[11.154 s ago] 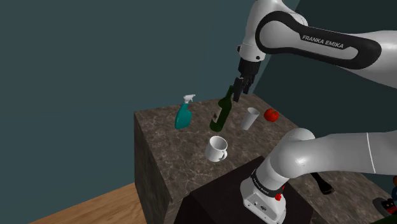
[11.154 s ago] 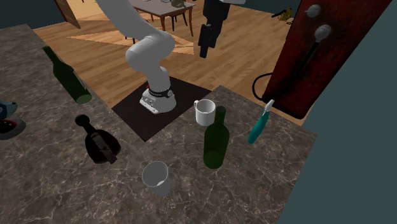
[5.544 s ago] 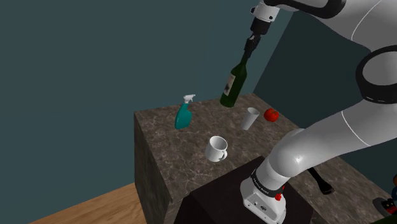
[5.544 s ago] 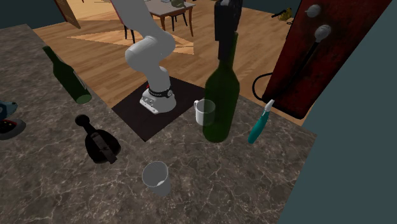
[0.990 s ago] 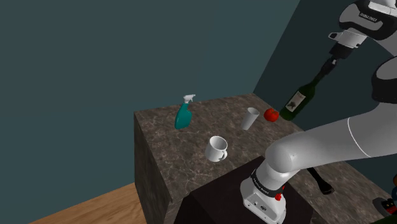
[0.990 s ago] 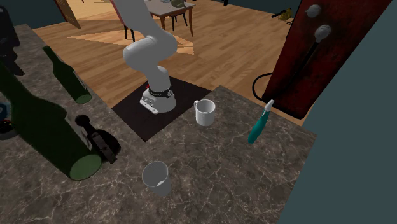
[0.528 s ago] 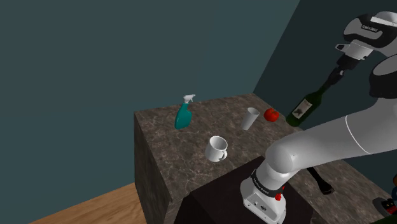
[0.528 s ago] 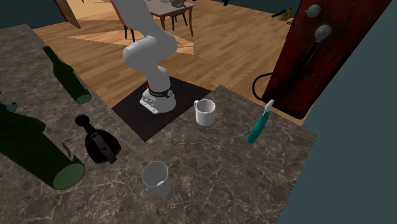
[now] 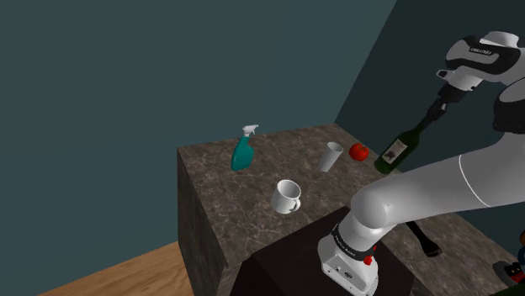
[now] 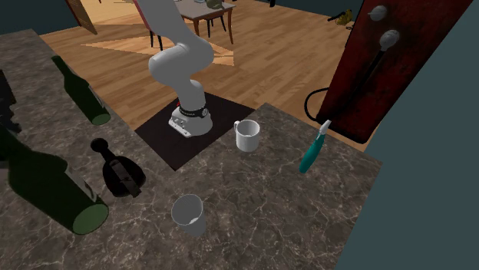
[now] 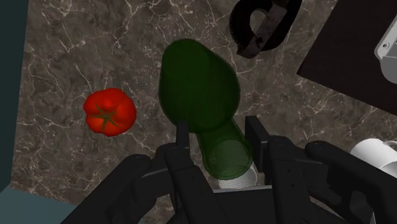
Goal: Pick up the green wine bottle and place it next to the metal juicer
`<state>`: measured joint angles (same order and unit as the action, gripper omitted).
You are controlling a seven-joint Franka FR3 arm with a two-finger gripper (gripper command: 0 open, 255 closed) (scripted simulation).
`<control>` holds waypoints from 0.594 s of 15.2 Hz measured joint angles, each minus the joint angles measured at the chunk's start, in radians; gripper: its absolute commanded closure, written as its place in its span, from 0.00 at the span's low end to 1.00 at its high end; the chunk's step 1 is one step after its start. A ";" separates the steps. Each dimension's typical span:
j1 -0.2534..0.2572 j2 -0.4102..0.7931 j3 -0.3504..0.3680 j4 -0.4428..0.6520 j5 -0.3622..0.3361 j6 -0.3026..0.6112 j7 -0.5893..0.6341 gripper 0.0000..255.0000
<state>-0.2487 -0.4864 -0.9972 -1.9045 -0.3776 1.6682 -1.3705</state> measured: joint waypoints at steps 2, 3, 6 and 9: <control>-0.002 -0.004 -0.007 -0.028 -0.005 0.027 0.002 1.00; 0.000 -0.002 -0.015 -0.040 -0.007 0.042 0.001 1.00; -0.006 -0.009 -0.022 -0.085 -0.017 0.080 0.007 1.00; -0.009 -0.012 -0.031 -0.120 -0.024 0.114 0.012 1.00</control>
<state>-0.2577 -0.4989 -1.0278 -2.0245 -0.4019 1.7820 -1.3588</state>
